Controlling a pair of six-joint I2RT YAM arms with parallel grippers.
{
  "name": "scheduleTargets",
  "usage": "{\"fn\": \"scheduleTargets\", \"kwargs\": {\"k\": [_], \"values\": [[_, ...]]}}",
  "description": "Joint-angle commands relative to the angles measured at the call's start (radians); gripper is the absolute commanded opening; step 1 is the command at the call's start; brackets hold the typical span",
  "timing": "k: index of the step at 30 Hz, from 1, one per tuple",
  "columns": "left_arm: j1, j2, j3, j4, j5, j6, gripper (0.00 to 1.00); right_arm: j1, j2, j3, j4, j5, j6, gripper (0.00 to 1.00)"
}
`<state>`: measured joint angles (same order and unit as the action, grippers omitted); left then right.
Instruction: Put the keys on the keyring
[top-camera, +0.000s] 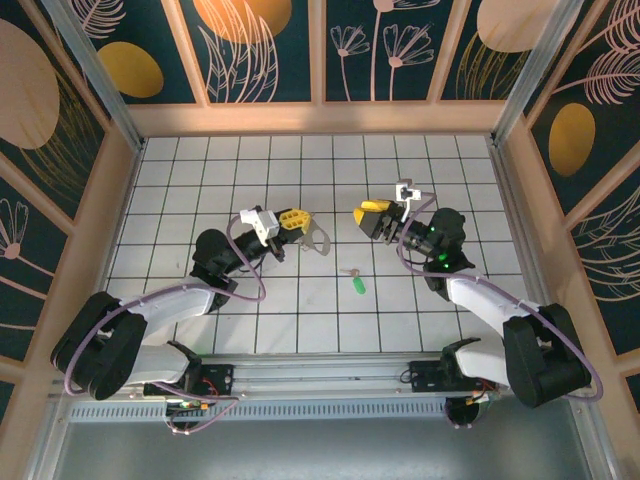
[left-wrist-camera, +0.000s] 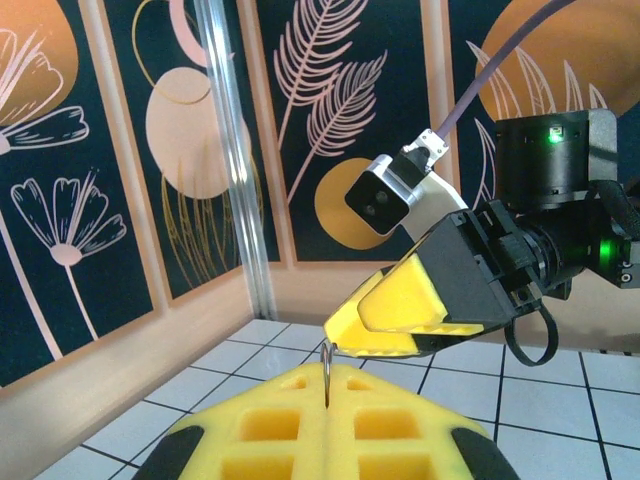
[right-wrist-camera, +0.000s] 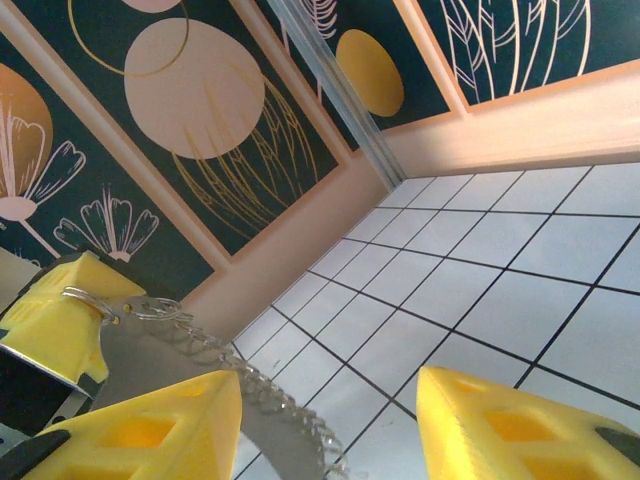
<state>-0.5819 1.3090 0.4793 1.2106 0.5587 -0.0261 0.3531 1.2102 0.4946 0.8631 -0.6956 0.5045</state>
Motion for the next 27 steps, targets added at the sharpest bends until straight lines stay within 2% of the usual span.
{"fn": "scheduleTargets", "kwargs": {"k": [1,16,21,27], "values": [[-0.006,-0.024,-0.007,0.058,-0.001,0.021,0.00,-0.009,0.005,-0.014,0.037,0.011,0.009,0.50],[-0.006,-0.013,0.015,0.018,0.038,0.015,0.00,-0.016,0.015,-0.024,-0.010,0.043,0.000,0.50],[-0.007,-0.013,0.003,0.031,0.027,-0.002,0.00,-0.017,0.014,-0.014,-0.119,0.089,-0.007,0.49],[-0.007,-0.036,-0.028,0.040,0.010,-0.008,0.00,-0.014,0.043,0.015,-0.351,0.203,-0.007,0.48]]}}
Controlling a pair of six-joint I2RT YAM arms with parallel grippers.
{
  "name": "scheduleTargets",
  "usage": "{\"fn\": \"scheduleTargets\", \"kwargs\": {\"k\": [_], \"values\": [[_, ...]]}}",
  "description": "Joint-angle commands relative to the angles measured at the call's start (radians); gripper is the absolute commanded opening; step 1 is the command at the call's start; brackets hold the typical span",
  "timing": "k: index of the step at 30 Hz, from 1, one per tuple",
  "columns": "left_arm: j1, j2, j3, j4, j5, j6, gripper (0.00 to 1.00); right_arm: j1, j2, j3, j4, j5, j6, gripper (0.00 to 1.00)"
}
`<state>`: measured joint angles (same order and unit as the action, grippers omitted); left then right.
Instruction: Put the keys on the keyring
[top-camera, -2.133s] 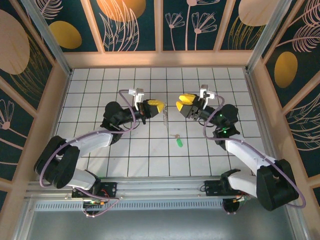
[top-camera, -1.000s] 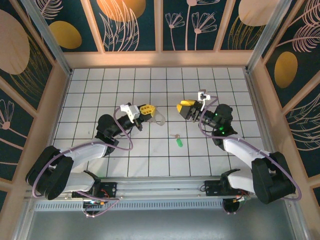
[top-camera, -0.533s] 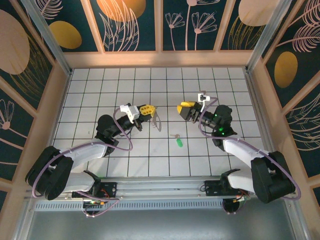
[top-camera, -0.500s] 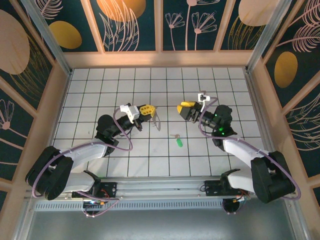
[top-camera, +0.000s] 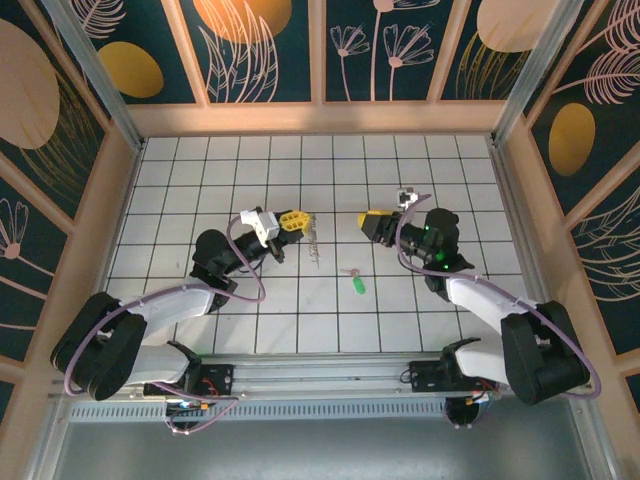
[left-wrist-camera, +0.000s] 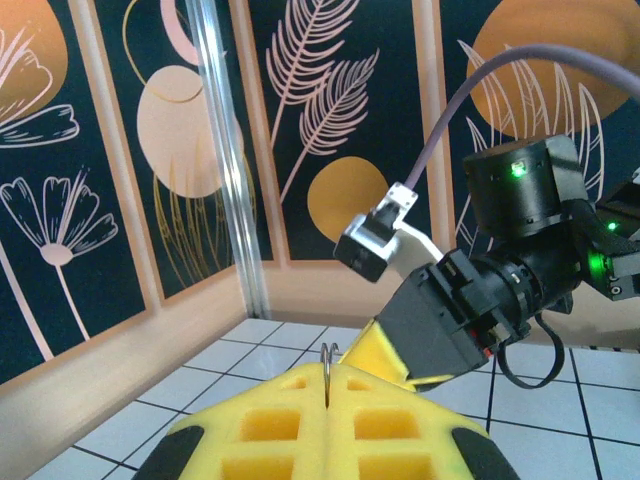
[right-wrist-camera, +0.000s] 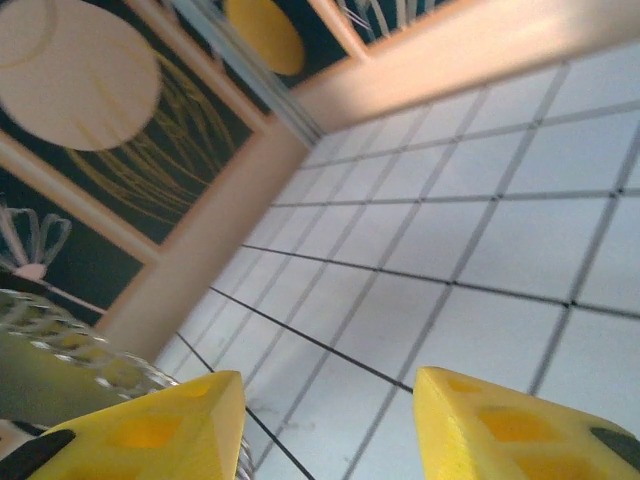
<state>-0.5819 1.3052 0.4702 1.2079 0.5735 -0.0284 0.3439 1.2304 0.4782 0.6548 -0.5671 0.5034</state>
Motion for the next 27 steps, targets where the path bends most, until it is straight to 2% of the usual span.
{"fn": "scheduleTargets", "kwargs": {"k": [1,6,12,27], "values": [[-0.007,-0.038,-0.024,0.041,-0.011,-0.007,0.00,-0.005,0.033,0.041,-0.191,0.098,-0.006,0.48],[-0.007,-0.071,-0.040,0.005,-0.030,-0.008,0.00,0.021,0.080,0.070,-0.340,0.194,-0.002,0.46],[-0.007,-0.114,-0.075,-0.001,-0.045,-0.009,0.00,0.126,0.162,0.147,-0.508,0.369,-0.036,0.44],[-0.007,-0.174,-0.104,-0.032,-0.050,-0.006,0.00,0.336,0.398,0.310,-0.712,0.643,-0.079,0.36]]}}
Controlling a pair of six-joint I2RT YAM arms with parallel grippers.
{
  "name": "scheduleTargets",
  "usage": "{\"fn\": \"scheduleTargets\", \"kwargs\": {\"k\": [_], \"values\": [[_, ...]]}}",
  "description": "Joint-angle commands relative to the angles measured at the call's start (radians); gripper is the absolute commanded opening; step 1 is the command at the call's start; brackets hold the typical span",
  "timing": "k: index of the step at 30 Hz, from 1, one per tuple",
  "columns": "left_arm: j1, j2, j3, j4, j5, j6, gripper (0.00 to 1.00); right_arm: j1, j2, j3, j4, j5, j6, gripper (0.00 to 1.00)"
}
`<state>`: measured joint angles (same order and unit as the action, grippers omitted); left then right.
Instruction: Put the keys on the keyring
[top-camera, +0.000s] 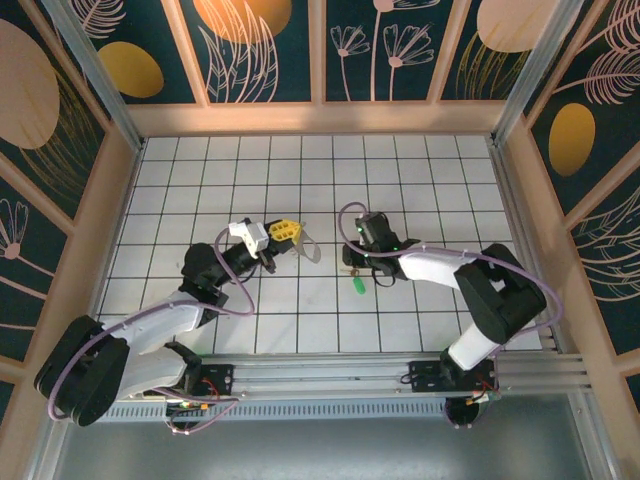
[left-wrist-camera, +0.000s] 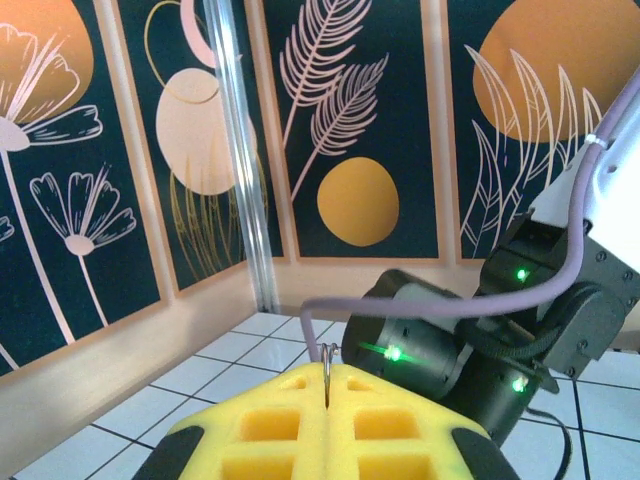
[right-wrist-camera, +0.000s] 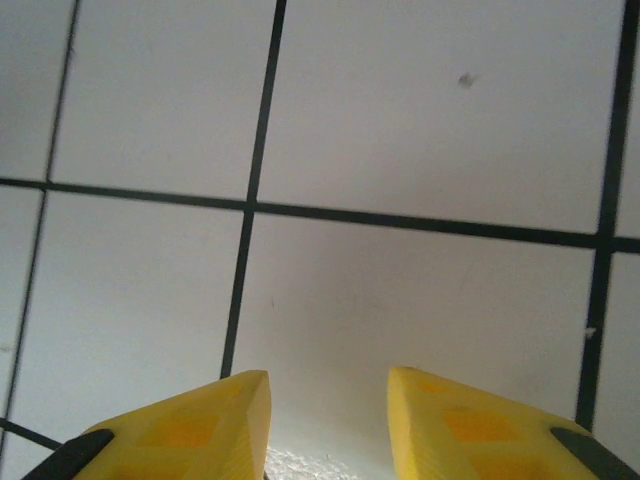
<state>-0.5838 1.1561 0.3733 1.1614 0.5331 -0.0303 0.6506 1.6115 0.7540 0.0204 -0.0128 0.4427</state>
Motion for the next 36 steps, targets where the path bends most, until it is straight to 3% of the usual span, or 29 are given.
{"fn": "scheduleTargets", "kwargs": {"k": [1,14,36], "values": [[-0.005,-0.030,-0.008,0.011,-0.008,-0.002,0.00,0.043,0.021,0.038,-0.089,0.104,-0.015,0.36],[-0.005,-0.058,-0.016,-0.006,-0.007,-0.005,0.00,0.131,-0.003,0.044,-0.172,0.197,0.008,0.35],[-0.005,-0.064,-0.016,-0.020,-0.004,-0.008,0.00,0.146,-0.020,-0.002,-0.175,0.209,0.022,0.26]]}}
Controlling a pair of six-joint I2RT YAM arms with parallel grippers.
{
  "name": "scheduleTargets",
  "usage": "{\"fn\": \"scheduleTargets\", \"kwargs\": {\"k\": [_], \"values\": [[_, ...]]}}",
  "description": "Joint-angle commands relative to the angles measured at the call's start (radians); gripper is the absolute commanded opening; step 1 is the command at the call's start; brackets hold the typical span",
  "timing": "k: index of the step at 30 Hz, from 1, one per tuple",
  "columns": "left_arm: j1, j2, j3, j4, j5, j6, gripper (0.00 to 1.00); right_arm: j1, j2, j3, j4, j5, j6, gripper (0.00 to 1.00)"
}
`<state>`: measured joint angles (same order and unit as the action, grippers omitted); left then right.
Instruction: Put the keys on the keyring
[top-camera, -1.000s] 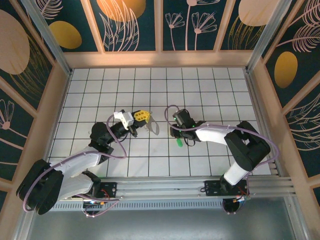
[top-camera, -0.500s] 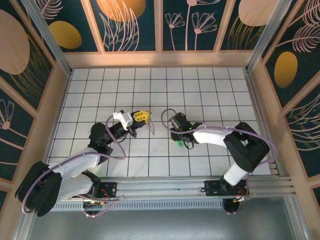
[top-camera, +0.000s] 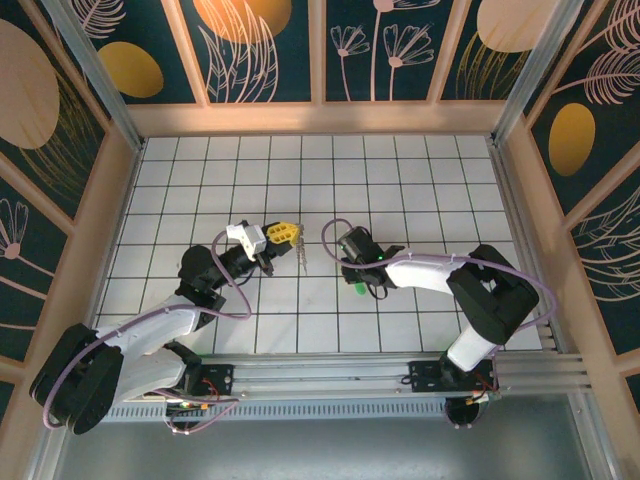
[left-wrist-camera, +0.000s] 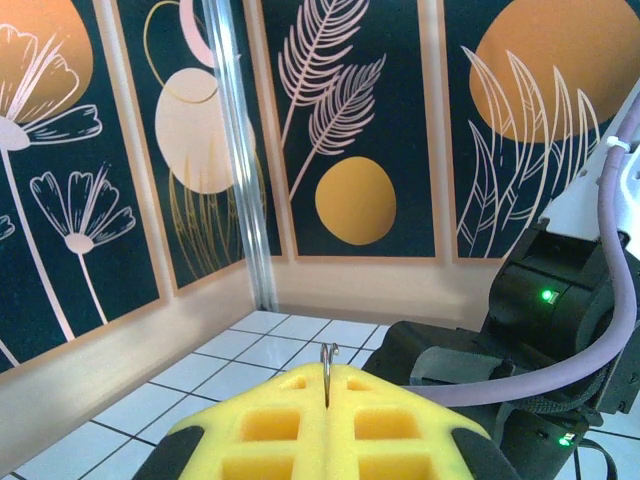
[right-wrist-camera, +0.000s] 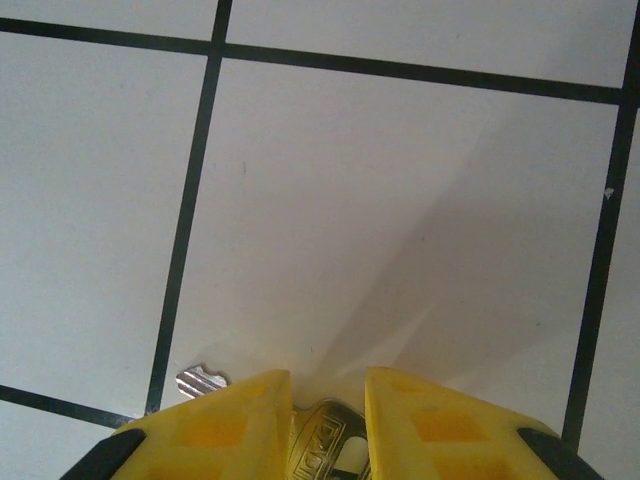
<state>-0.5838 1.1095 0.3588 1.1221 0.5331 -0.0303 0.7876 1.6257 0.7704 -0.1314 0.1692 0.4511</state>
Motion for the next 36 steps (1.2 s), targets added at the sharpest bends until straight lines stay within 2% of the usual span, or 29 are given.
{"fn": "scheduleTargets", "kwargs": {"k": [1,5,15,36], "values": [[-0.005,-0.016,-0.001,0.019,-0.004,-0.009,0.00,0.009,-0.036,-0.022,-0.024,0.027,0.014,0.26],[-0.005,-0.012,-0.001,0.020,-0.005,-0.010,0.00,0.010,-0.061,-0.034,-0.024,0.030,0.020,0.30],[-0.005,0.006,0.006,0.030,0.002,-0.021,0.00,0.020,-0.133,-0.041,-0.052,0.040,0.027,0.33],[-0.005,0.001,0.001,0.030,0.001,-0.034,0.00,0.029,-0.126,-0.088,-0.033,0.041,0.049,0.30]]}}
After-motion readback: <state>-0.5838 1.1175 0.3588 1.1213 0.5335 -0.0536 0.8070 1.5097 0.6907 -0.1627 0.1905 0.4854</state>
